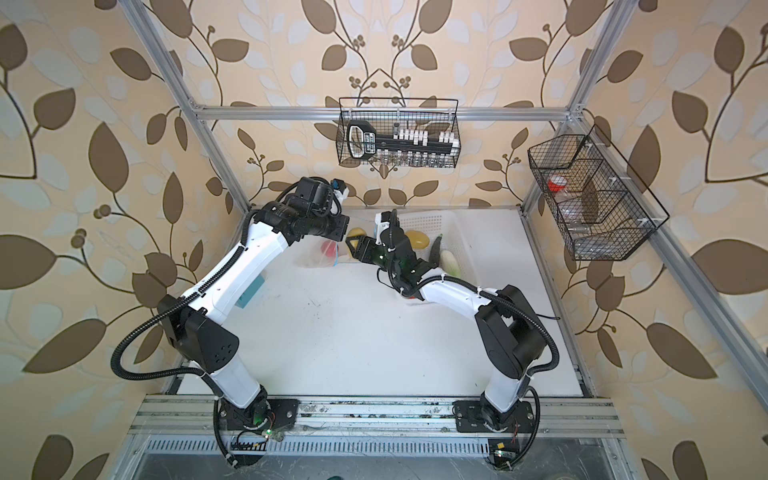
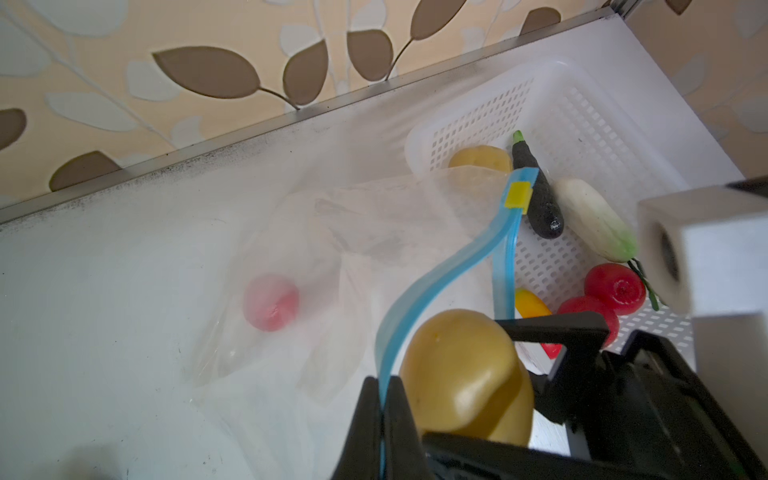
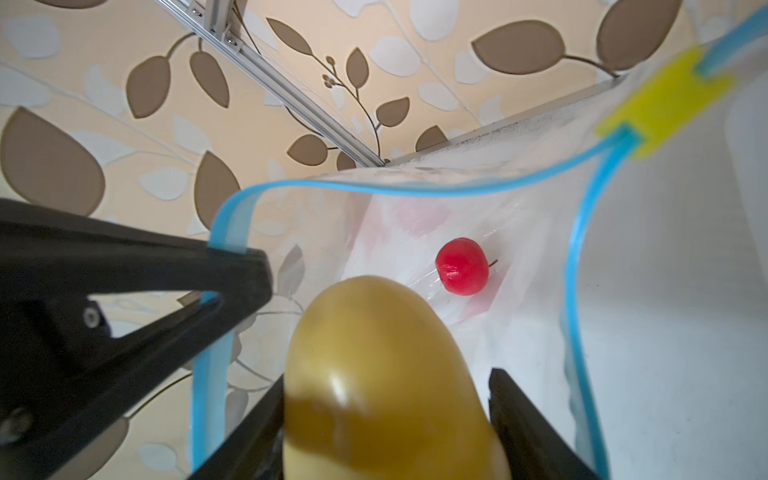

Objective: Place the food in the zip-top bag and seal the zipper
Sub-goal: 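Lower the potato into the bag beside the left gripper and release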

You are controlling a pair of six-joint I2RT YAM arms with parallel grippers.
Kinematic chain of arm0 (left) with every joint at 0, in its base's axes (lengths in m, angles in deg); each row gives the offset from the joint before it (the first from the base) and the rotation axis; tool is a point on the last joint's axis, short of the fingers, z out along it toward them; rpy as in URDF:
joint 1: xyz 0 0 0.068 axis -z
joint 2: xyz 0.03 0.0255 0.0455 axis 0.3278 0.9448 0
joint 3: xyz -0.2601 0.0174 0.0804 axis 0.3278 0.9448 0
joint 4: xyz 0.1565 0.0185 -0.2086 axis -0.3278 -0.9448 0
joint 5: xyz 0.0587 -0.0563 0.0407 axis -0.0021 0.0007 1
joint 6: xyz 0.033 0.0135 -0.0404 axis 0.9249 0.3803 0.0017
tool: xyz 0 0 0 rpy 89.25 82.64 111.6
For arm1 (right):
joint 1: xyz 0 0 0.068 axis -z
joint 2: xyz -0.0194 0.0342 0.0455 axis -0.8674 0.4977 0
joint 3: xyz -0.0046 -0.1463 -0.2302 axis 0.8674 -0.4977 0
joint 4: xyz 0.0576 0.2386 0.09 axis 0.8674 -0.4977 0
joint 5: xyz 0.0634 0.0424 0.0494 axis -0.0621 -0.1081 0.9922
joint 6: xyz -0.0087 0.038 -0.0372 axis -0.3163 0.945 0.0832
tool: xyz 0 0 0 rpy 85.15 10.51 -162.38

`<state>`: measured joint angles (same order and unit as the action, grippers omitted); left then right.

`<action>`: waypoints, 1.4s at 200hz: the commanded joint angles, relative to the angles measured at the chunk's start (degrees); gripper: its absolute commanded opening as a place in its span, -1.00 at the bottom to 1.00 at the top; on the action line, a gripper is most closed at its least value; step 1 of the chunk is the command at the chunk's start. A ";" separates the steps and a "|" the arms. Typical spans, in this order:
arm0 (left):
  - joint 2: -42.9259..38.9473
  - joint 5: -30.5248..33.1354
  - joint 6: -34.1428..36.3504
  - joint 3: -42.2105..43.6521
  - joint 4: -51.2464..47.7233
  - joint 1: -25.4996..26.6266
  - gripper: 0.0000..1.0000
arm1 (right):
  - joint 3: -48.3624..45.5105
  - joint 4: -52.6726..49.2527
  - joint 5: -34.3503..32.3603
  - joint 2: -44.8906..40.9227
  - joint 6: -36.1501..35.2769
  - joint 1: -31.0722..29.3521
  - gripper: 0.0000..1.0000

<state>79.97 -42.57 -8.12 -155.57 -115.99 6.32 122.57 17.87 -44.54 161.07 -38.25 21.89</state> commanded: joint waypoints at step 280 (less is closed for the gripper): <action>0.68 0.68 -0.91 -2.50 0.25 0.04 -1.00 | 8.49 -6.93 2.55 2.22 -5.29 -0.90 1.00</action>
<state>80.30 -42.55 -8.90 -155.79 -116.07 6.32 132.32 8.99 -41.91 166.23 -43.30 21.26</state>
